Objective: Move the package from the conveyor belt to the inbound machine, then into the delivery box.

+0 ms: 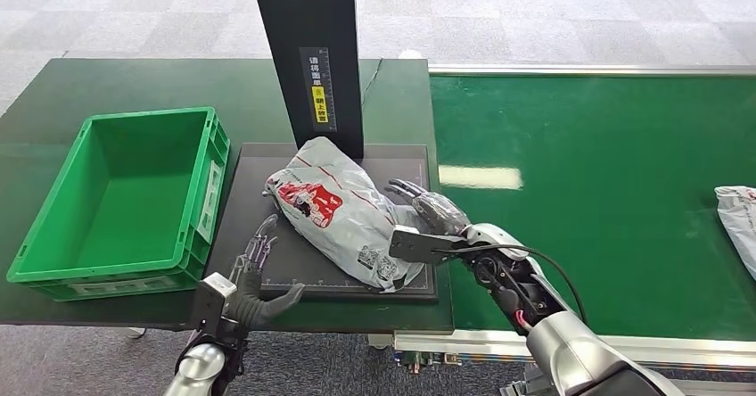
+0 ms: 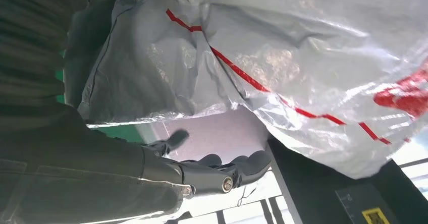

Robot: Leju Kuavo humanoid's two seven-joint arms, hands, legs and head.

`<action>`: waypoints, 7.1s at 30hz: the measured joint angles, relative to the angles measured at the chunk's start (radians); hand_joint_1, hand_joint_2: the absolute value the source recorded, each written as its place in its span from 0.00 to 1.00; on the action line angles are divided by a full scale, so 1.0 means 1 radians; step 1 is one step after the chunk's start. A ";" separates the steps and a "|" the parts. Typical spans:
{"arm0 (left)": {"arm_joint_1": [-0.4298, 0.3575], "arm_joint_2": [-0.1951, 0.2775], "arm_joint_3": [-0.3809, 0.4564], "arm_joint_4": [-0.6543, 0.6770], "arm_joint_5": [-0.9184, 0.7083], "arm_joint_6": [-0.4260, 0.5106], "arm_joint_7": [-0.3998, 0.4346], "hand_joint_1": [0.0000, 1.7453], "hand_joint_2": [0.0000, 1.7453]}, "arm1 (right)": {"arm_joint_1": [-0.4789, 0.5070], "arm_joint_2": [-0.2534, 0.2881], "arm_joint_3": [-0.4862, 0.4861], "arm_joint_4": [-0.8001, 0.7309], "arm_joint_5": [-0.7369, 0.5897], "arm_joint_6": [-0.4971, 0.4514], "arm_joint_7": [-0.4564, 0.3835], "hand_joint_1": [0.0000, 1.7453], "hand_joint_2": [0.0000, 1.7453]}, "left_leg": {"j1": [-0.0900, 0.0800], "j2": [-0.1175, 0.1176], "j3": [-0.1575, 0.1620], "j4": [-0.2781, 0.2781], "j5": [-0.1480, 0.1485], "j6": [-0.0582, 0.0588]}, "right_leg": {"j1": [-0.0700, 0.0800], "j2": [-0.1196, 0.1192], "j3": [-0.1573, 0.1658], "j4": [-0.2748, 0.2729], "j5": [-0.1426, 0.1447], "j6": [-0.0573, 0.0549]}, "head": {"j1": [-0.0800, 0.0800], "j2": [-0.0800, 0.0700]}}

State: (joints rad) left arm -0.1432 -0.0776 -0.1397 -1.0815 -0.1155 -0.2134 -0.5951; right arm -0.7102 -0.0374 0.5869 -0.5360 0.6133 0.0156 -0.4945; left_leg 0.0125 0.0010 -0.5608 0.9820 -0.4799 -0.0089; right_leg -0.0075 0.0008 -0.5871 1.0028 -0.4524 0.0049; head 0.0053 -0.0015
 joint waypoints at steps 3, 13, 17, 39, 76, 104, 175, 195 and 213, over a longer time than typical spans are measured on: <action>0.001 0.001 0.000 0.000 0.003 0.006 -0.005 0.00 1.00 | 0.014 -0.001 -0.037 -0.015 -0.055 0.017 -0.034 0.00 1.00 | 0.000 0.000 0.000 0.000 0.000 0.000 | 0.000 0.000 0.000 0.000 0.000 0.000 | 0.000 0.000; 0.005 0.007 -0.001 -0.045 -0.022 0.076 -0.018 0.00 1.00 | 0.137 -0.025 -0.177 -0.221 -0.228 -0.023 -0.125 0.00 1.00 | 0.000 0.000 0.000 0.000 0.000 0.000 | 0.000 0.000 0.000 0.000 0.000 0.000 | 0.000 0.000; 0.005 0.007 -0.002 -0.057 -0.023 0.078 -0.018 0.00 1.00 | 0.163 -0.032 -0.200 -0.269 -0.231 -0.027 -0.127 0.00 1.00 | 0.000 0.000 0.000 0.000 0.000 0.000 | 0.000 0.000 0.000 0.000 0.000 0.000 | 0.000 0.000; -0.259 0.024 -0.137 0.022 -0.460 0.472 0.260 0.00 1.00 | 0.461 0.043 -0.364 -0.640 -0.474 -0.237 -0.114 0.00 1.00 | 0.000 -0.002 0.000 0.000 0.000 0.000 | 0.000 -0.001 0.000 0.000 0.000 0.000 | 0.000 0.000; -0.638 -0.078 -0.394 0.603 -0.992 0.147 0.556 0.97 1.00 | 0.636 0.145 -0.498 -0.728 -0.378 -0.149 -0.072 0.00 1.00 | -0.001 -0.004 0.006 0.000 0.000 0.000 | -0.001 -0.004 0.008 -0.001 0.000 0.000 | 0.000 0.000; -0.561 -0.087 -0.357 0.501 -0.943 0.433 0.430 1.00 1.00 | 0.716 0.147 -0.561 -0.823 -0.443 -0.003 -0.072 0.00 1.00 | -0.001 -0.003 0.004 0.000 0.000 0.000 | -0.001 -0.003 0.005 0.000 0.000 0.000 | 0.000 0.000; -0.396 -0.011 0.557 0.159 -0.922 0.839 0.106 0.60 1.00 | 0.738 0.146 -0.518 -0.852 -0.450 0.023 -0.071 0.00 1.00 | 0.000 -0.001 0.001 0.000 0.001 0.000 | 0.000 -0.001 0.002 0.000 0.000 0.000 | 0.000 0.000; -0.390 -0.109 0.715 0.087 -0.911 0.839 -0.039 0.39 1.00 | 0.737 0.147 -0.509 -0.845 -0.453 0.009 -0.071 0.00 1.00 | 0.000 -0.001 0.001 0.000 0.000 0.000 | 0.000 -0.001 0.002 0.000 0.000 0.000 | 0.000 0.000; -0.344 -0.133 0.711 -0.103 -0.735 0.838 -0.105 0.03 1.00 | 0.732 0.147 -0.502 -0.832 -0.460 0.002 -0.081 0.00 1.00 | 0.000 -0.001 0.001 0.000 0.001 0.000 | 0.000 -0.001 0.001 0.000 0.000 0.000 | 0.000 0.000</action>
State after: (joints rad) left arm -0.4874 -0.2111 0.5712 -1.1849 -0.8504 0.6251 -0.6996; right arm 0.0219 0.1094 0.0852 -1.3683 0.1536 0.0173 -0.5752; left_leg 0.0122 0.0000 -0.5599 0.9817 -0.4793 -0.0089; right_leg -0.0077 -0.0005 -0.5856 1.0027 -0.4527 0.0048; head 0.0055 -0.0015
